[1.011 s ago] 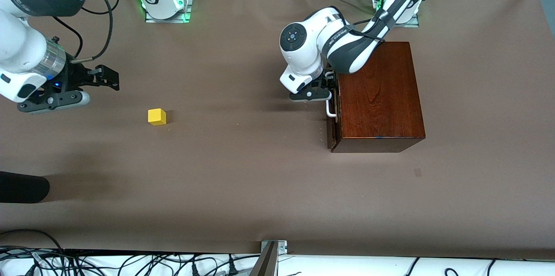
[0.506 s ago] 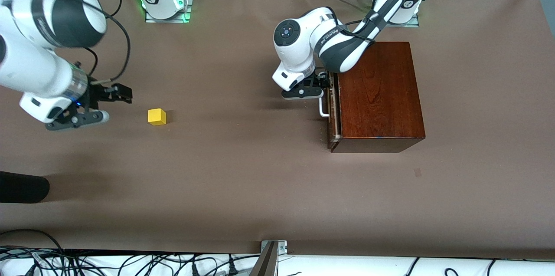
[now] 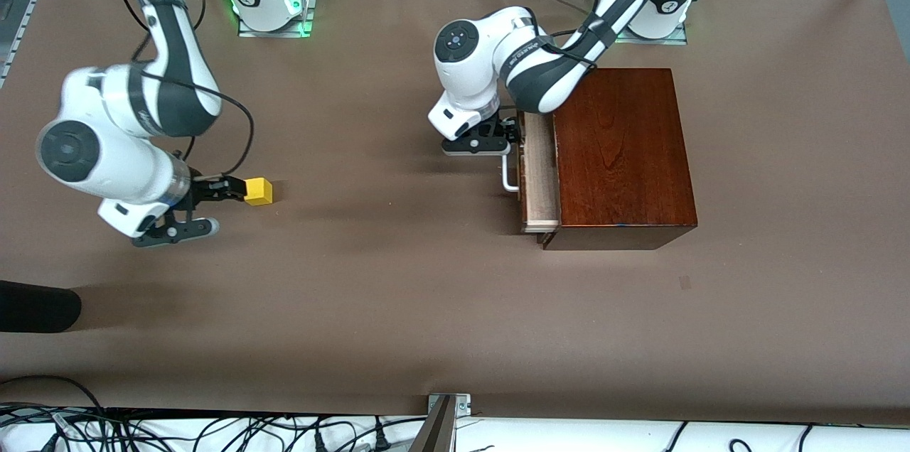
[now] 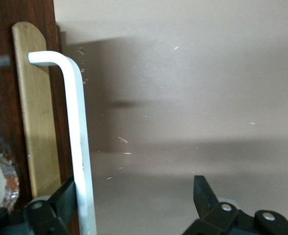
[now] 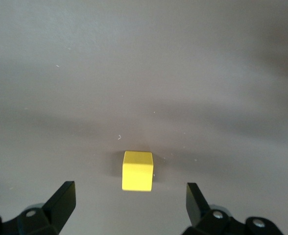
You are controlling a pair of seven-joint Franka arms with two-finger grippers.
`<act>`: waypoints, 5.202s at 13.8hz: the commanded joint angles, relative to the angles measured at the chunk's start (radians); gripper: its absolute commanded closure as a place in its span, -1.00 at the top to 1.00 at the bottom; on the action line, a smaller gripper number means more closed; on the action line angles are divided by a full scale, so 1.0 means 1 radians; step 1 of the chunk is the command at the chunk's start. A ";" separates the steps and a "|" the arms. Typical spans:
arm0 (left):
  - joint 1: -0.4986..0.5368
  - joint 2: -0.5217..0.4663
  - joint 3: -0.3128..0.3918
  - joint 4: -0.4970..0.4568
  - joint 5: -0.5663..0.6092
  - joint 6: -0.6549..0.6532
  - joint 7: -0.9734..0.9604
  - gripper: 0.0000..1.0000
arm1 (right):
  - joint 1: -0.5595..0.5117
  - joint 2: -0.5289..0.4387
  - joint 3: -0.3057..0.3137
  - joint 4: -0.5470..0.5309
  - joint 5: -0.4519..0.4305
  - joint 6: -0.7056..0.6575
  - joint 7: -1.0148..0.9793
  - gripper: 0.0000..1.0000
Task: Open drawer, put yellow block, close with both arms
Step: 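Pull the drawer open with the left gripper while the right gripper reaches the cube, then grasp the yellow cube with the right gripper while the left gripper withdraws, then carry the yellow cube with the right gripper over the open drawer, then lower the cube into the drawer and open the right gripper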
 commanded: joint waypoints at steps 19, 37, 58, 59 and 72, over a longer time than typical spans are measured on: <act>0.240 -0.245 -0.006 0.221 -0.145 -0.409 0.425 1.00 | -0.004 0.004 0.005 -0.530 0.008 0.691 -0.003 0.27; 0.319 -0.629 0.525 -0.080 -0.419 -0.335 0.964 1.00 | 0.115 -0.034 0.226 0.063 0.035 0.027 0.023 -1.00; 0.319 -0.609 0.517 -0.049 -0.409 -0.342 0.969 1.00 | 0.723 0.412 0.221 0.647 -0.222 0.036 -0.377 -1.00; 0.318 -0.609 0.516 -0.049 -0.409 -0.340 0.969 1.00 | 0.729 0.423 0.221 0.647 -0.234 0.041 -0.379 -1.00; 0.318 -0.580 0.514 -0.008 -0.409 -0.342 0.969 1.00 | 0.722 0.469 0.215 0.637 -0.256 0.059 -0.469 -1.00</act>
